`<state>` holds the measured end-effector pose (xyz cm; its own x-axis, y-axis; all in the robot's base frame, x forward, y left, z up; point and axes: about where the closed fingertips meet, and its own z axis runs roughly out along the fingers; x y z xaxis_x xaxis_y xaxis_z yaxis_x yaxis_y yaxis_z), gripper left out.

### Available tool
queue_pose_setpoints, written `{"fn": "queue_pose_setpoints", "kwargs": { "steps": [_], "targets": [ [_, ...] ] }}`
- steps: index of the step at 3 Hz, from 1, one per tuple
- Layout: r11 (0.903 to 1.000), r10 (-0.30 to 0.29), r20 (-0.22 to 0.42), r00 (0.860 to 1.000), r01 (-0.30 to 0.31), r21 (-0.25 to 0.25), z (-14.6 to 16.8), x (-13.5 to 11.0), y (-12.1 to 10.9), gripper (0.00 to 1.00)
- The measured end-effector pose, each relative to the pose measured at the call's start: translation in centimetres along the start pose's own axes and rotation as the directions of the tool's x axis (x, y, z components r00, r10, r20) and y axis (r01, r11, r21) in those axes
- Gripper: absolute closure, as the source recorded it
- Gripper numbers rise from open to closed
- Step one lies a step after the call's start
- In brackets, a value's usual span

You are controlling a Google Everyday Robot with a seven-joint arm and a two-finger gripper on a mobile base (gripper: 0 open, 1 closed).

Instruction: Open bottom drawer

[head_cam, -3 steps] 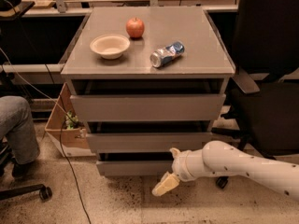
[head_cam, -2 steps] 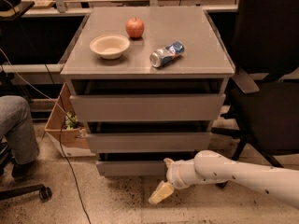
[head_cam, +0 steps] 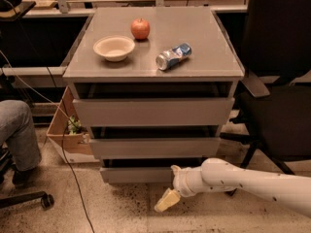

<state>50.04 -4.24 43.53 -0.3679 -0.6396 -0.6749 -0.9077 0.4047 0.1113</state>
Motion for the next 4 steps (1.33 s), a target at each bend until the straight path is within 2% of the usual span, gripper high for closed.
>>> {"fn": "queue_pose_setpoints", "kwargs": {
  "steps": [1, 2, 3, 4],
  "targets": [
    [0.9987, 0.035, 0.01, 0.999, -0.036, 0.036, 1.8, 2.4, -2.6, 0.0],
    [0.9927, 0.08, 0.034, 0.996, -0.082, 0.088, 5.4, 6.4, -6.6, 0.0],
    [0.9897, 0.091, 0.053, 0.994, -0.096, 0.106, 8.0, 8.5, -9.1, 0.0],
    [0.9898, 0.069, 0.074, 0.995, -0.078, 0.119, 10.5, 8.8, -12.0, 0.0]
  ]
}}
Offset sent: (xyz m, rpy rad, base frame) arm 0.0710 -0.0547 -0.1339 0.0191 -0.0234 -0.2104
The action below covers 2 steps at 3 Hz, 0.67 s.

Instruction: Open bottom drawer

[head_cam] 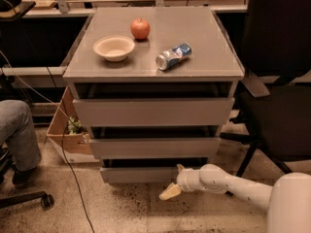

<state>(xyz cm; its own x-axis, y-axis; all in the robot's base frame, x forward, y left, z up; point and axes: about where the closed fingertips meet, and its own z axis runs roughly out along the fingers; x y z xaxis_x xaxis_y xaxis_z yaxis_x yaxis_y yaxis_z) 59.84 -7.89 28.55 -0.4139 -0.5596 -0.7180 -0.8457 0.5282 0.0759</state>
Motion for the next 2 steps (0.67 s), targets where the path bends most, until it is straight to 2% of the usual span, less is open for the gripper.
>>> {"fn": "queue_pose_setpoints", "kwargs": {
  "steps": [2],
  "targets": [
    [0.9974, -0.06, 0.022, 0.998, 0.059, 0.04, 3.9, -0.2, -5.9, 0.0]
  ]
}}
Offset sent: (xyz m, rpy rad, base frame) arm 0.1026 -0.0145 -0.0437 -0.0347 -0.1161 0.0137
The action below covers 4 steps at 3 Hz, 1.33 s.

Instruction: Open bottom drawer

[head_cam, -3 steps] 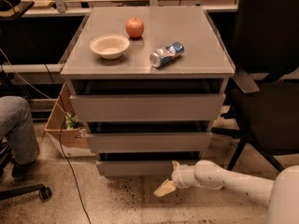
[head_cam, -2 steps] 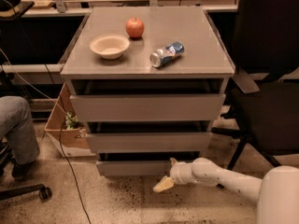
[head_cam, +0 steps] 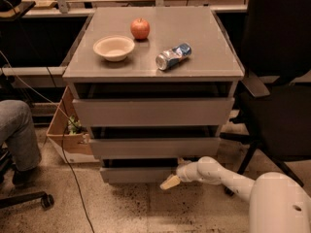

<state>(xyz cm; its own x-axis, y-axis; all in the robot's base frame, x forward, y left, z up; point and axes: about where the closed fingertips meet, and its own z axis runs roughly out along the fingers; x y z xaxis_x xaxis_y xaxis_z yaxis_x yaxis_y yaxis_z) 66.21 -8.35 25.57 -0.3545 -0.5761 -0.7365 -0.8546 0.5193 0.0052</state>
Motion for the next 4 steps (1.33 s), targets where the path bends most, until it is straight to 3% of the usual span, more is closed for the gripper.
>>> {"fn": "queue_pose_setpoints", "kwargs": {
  "steps": [2, 3, 4],
  "targets": [
    [0.9998, -0.014, -0.068, 0.998, 0.013, -0.014, 3.3, 3.2, -1.4, 0.0],
    [0.9997, -0.005, -0.099, 0.995, 0.003, -0.025, 4.1, 5.2, -0.8, 0.16],
    [0.9997, -0.003, -0.108, 0.994, 0.001, -0.026, 4.1, 6.0, -0.2, 0.39]
  ]
}}
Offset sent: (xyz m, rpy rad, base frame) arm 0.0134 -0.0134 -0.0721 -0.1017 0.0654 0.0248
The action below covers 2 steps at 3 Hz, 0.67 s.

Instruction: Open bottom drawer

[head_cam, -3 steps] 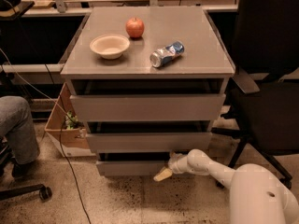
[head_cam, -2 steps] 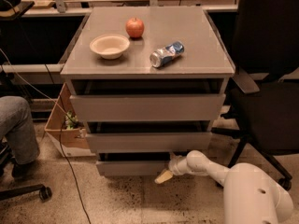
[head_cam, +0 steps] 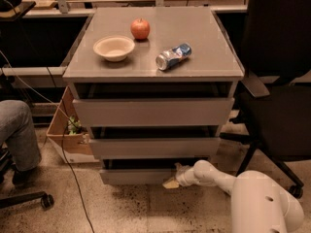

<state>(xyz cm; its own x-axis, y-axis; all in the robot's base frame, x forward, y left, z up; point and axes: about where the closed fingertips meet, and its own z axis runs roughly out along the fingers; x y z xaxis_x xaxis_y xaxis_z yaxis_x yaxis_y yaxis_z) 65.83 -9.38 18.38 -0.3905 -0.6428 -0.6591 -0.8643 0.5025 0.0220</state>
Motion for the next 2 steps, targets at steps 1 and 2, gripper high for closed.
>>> {"fn": "queue_pose_setpoints", "kwargs": {
  "steps": [1, 2],
  "targets": [
    [1.0, 0.0, 0.0, 1.0, 0.0, 0.0, -0.52, -0.46, 0.02, 0.44],
    [1.0, 0.0, 0.0, 1.0, 0.0, 0.0, -0.7, -0.63, -0.01, 0.21]
  ]
}}
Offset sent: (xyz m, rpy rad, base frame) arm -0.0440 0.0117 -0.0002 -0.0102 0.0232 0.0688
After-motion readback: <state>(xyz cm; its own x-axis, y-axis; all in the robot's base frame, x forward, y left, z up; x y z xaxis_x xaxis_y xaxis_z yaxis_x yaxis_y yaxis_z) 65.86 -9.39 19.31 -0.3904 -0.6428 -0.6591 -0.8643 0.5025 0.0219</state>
